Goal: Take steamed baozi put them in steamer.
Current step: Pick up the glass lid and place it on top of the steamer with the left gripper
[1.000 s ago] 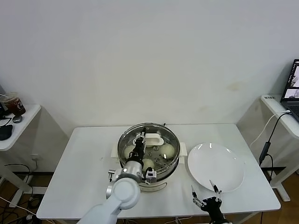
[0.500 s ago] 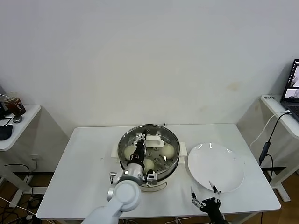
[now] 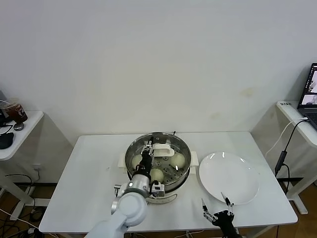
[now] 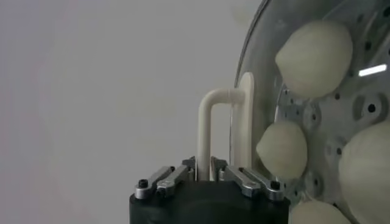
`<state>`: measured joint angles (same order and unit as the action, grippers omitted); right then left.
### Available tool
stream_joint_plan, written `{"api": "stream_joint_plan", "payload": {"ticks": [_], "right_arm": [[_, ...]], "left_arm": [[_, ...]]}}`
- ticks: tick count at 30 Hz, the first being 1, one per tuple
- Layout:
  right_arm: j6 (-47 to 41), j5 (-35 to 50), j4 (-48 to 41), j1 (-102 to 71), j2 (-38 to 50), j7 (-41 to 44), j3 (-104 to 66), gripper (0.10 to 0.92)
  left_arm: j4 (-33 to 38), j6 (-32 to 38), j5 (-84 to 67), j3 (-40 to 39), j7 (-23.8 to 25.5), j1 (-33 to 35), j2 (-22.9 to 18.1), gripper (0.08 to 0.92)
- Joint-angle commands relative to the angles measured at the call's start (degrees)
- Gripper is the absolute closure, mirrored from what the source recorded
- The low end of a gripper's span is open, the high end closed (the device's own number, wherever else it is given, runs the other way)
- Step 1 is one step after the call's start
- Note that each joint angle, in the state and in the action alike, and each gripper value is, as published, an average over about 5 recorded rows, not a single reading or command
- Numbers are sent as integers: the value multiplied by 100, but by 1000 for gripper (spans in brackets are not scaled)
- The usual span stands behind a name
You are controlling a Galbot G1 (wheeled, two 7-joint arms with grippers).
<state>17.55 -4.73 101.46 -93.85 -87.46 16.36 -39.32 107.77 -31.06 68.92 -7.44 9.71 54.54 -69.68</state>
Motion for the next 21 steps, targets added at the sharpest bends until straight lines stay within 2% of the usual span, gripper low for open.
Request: {"api": "stream_joint_plan", "payload": {"ticks": [1, 6, 9, 12, 16, 21], "right_arm": [[8, -8, 17, -22, 2, -13, -8, 203], [1, -25, 62, -60, 9, -12, -13, 203], [8, -36, 76, -74, 8, -11, 2, 203], [20, -20, 123, -97, 6, -15, 19, 203], [44, 142, 253, -150, 23, -74, 14, 203], [-134, 751, 508, -268, 158, -233, 97, 203]], "left_arm": [[842, 1078, -1940, 537, -793, 884, 118, 577], [1702, 1314, -3054, 1012, -950, 1615, 368, 429], [2193, 1516, -3773, 1348, -1078, 2273, 485, 343], [2493, 2445, -4926, 2000, -1177, 3229, 486, 265], [2652, 3940, -6538, 3325, -1404, 4613, 216, 187], [2634, 4381, -8095, 4073, -1493, 5824, 23, 177]]}}
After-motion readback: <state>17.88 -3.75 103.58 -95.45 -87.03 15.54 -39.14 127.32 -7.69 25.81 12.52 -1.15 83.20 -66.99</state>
